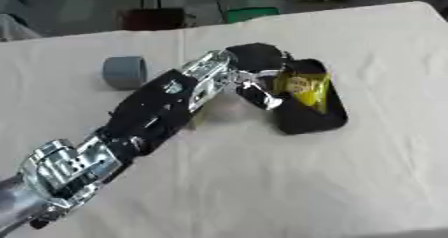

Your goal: Pick up objects on the table and place them in the box.

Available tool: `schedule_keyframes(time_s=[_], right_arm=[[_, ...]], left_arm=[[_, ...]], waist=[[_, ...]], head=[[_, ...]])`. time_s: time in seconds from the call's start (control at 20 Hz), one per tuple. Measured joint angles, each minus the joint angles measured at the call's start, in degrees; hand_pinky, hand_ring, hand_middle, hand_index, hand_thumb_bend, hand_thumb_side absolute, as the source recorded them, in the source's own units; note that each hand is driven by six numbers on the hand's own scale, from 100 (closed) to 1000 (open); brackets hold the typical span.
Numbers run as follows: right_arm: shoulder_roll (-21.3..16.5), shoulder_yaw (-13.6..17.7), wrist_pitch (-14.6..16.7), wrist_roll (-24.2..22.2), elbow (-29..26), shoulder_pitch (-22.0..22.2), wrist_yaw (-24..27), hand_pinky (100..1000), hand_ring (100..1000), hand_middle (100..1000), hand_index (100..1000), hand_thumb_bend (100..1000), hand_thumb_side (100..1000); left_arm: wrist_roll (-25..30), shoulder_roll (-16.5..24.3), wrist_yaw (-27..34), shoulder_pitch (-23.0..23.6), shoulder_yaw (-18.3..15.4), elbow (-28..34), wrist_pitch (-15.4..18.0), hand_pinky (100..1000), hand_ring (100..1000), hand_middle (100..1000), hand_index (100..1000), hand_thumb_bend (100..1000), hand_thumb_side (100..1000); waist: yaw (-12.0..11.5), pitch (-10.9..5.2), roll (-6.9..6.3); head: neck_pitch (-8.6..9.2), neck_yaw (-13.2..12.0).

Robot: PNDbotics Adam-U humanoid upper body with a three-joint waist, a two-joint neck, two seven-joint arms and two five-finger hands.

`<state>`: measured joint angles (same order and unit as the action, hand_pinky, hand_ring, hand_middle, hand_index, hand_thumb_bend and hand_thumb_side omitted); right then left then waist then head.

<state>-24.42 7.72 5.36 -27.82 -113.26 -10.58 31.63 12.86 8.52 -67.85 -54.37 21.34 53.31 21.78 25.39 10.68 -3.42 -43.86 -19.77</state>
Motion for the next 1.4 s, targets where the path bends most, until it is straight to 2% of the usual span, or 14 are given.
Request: schedule_keyframes(time_s=[0.05,0.2,0.4,0.55,0.65,0.75,0.9,0.95,1.0,1.05,1.2,1.35,1.4], right_arm=[[0.01,0.00,-0.01,-0.01,0.00,0.00,0.00,667,554,767,841,100,632],[0.03,0.00,-0.01,-0.02,0.00,0.01,0.00,667,554,767,841,100,631],[0.05,0.00,0.00,-0.01,0.00,0.03,0.00,667,554,767,841,100,632],[0.06,0.00,0.01,0.00,0.00,0.05,-0.01,667,554,767,841,100,632],[0.07,0.00,0.04,0.03,0.00,0.08,-0.04,667,554,767,841,100,632],[0.07,0.00,0.07,0.06,0.00,0.32,-0.06,667,554,767,841,100,633],[0.12,0.03,0.15,0.14,0.00,0.55,-0.13,667,554,767,841,100,633],[0.18,0.04,0.17,0.16,0.00,0.59,-0.19,667,554,766,841,100,633],[0.22,0.05,0.21,0.20,0.00,0.80,-0.29,667,554,767,841,100,632],[0.26,0.06,0.26,0.26,0.00,1.03,-0.34,667,554,767,841,100,633],[0.32,0.37,0.49,0.49,0.00,1.56,-0.47,667,554,767,841,100,632],[0.32,0.68,0.83,0.85,-0.01,2.26,-0.86,667,554,767,841,100,634],[0.31,0.85,0.93,0.96,-0.02,2.64,-0.94,667,553,767,841,100,634]], left_arm=[[-0.46,-0.17,-0.79,0.18,0.01,-0.18,0.06,694,636,712,829,100,428],[-2.53,-0.98,-5.00,0.60,-0.29,-0.81,0.30,771,785,838,896,100,501],[-7.91,-2.47,-13.50,1.07,-2.48,-2.76,1.13,841,882,923,951,114,594],[-12.47,-3.13,-16.41,1.18,-4.04,-4.15,1.01,859,898,936,960,100,606],[-15.87,-3.28,-16.48,1.35,-4.96,-4.54,0.50,849,877,918,954,100,584],[-20.46,-3.40,-13.62,1.51,-6.25,-4.15,-0.56,831,855,899,945,100,610],[-26.25,-2.89,-4.44,1.59,-7.76,-1.28,-2.34,806,820,867,928,100,686],[-27.21,-2.34,-0.73,1.64,-8.03,0.15,-2.94,807,823,869,928,100,679],[-27.70,-1.47,3.23,1.72,-8.32,2.26,-3.51,808,824,869,927,100,776],[-27.59,-0.21,7.10,1.93,-8.53,4.58,-4.16,808,824,869,927,100,680],[-24.35,3.48,16.28,2.73,-8.49,12.08,-6.11,812,821,867,930,100,712],[-16.43,9.61,24.01,5.74,-8.76,20.62,-7.75,822,825,878,942,100,805],[-13.00,11.24,26.19,6.96,-8.92,23.00,-8.34,821,822,873,941,100,807]], waist=[[0.01,0.01,0.00],[0.02,0.03,0.00],[0.02,0.04,0.01],[0.02,0.07,0.04],[0.00,0.07,0.06],[-0.26,0.09,0.16],[-0.71,0.10,0.32],[-0.93,0.10,0.37],[-1.28,0.10,0.39],[-1.56,0.10,0.40],[-2.65,0.05,0.59],[-4.55,-0.03,1.16],[-5.16,-0.15,1.31]], head=[[0.00,0.13],[0.00,0.27],[0.00,0.42],[0.00,0.46],[0.00,0.51],[0.00,0.74],[0.01,1.14],[0.01,1.32],[0.02,1.58],[0.02,1.79],[0.03,2.59],[0.05,3.68],[0.07,3.91]])
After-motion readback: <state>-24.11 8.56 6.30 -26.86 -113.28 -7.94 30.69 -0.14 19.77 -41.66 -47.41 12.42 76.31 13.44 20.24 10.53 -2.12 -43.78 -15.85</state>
